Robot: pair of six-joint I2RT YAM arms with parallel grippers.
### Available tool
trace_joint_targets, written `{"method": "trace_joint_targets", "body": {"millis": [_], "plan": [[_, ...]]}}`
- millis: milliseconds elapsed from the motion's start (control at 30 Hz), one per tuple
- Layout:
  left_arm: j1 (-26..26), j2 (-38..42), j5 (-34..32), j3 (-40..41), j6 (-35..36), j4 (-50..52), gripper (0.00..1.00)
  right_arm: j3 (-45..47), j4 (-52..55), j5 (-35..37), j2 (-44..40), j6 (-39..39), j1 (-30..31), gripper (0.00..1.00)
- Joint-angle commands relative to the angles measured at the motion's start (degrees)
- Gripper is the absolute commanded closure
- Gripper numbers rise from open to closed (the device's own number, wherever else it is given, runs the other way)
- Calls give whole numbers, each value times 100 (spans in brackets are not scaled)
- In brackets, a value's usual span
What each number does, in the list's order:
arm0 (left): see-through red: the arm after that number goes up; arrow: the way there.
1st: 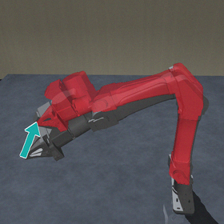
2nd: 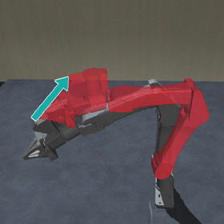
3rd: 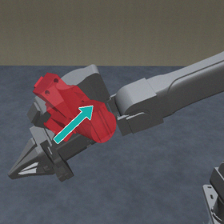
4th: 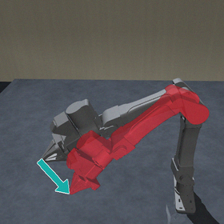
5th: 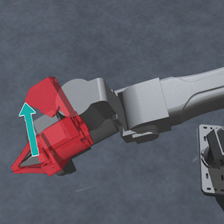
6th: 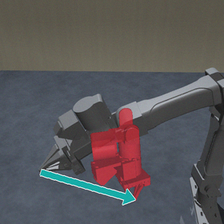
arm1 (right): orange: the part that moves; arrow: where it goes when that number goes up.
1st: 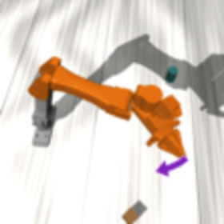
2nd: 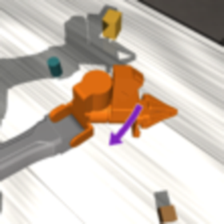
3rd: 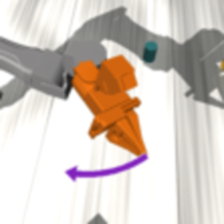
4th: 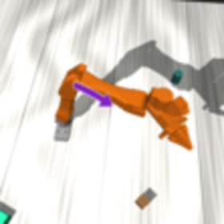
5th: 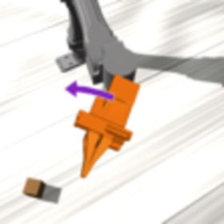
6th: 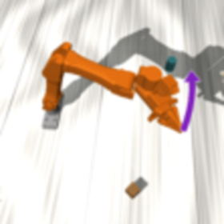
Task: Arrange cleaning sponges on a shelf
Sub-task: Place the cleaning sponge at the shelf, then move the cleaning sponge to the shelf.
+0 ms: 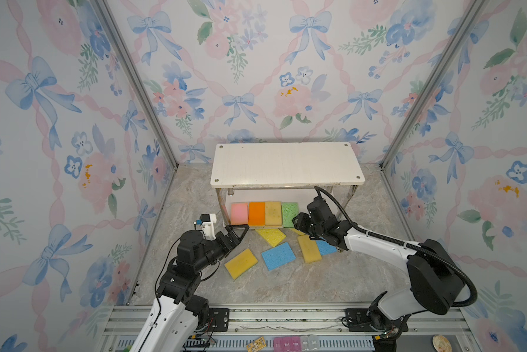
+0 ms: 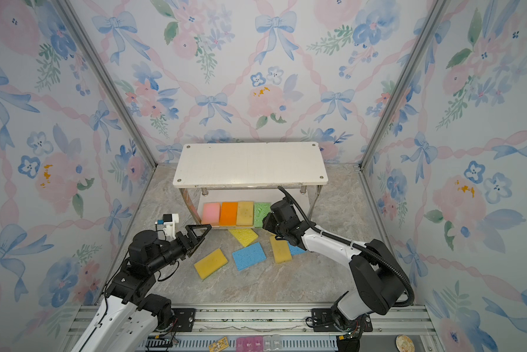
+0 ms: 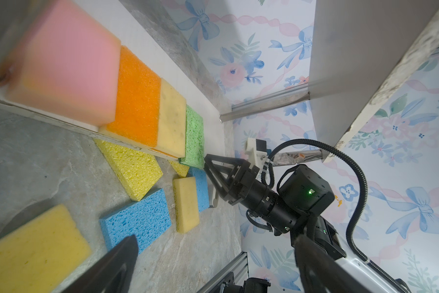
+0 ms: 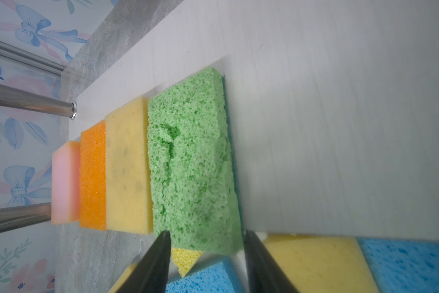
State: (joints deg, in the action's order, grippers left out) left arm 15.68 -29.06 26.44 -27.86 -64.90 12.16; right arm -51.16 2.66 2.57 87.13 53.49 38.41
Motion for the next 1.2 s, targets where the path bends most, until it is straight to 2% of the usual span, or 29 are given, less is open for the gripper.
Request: {"method": "trace_joint_targets", "body": {"millis": [0, 400, 700, 1167], "plan": [[-48, 15, 77, 76, 85, 58, 2, -205, -58, -80, 111, -3, -97, 44], [-95, -42, 36, 114, 126, 58, 2, 32, 250, -253, -320, 155, -97, 20], [-115, -100, 41, 103, 165, 57, 2, -109, 218, -528, -129, 450, -44, 15], [-163, 35, 76, 230, 136, 58, 2, -367, 227, -527, 102, 548, 89, 13]]}}
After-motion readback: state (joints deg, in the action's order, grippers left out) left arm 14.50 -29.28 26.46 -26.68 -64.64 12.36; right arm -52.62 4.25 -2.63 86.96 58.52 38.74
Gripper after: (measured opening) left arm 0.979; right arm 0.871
